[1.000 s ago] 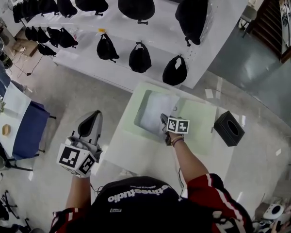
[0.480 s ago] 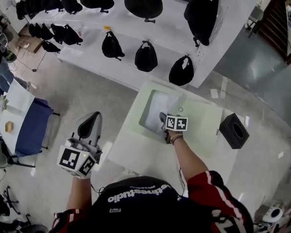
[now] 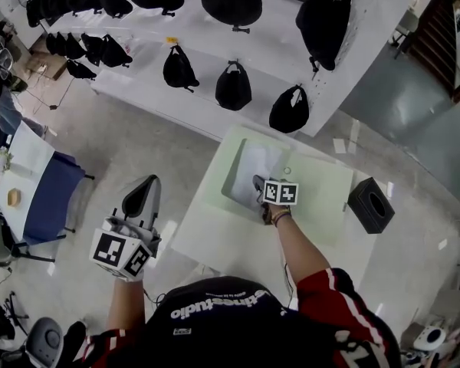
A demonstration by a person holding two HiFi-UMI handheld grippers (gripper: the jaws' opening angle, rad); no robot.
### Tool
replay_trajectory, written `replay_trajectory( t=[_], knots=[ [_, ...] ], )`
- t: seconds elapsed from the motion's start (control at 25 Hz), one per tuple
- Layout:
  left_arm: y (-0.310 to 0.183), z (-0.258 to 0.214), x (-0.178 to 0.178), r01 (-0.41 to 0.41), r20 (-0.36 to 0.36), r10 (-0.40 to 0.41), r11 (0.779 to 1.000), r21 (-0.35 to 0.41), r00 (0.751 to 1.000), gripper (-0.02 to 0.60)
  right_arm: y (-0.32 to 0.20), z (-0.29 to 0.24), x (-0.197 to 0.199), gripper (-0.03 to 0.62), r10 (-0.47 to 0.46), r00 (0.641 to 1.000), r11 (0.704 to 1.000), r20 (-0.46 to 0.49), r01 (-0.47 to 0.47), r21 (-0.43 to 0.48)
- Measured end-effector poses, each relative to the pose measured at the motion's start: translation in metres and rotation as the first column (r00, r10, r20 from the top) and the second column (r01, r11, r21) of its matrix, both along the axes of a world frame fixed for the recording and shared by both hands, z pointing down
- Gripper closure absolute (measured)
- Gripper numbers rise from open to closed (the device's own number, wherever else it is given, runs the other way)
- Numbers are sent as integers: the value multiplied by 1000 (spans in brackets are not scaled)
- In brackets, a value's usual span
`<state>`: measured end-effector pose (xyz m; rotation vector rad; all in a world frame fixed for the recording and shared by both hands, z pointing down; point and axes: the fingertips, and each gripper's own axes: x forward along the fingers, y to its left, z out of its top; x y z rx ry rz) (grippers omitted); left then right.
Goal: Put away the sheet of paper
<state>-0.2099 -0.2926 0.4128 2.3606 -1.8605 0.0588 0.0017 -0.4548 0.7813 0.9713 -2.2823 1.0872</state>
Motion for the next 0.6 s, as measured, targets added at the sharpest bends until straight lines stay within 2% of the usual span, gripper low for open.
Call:
replay_trajectory(
  t=[0.2, 0.44, 0.6],
  knots=[
    [0, 2, 4, -15, -3, 15, 1000, 2, 1000, 578, -2, -3, 11, 490, 33, 999, 999, -14, -33, 15],
    [2, -6, 8, -24, 3, 24, 1000, 8, 1000, 578, -1, -4, 36, 496, 104, 994, 994, -43, -103, 20],
    [6, -7, 11, -29, 5, 28, 1000, 9, 1000, 578, 0, -3, 48, 496, 119, 991, 993, -62, -118, 32]
  ],
)
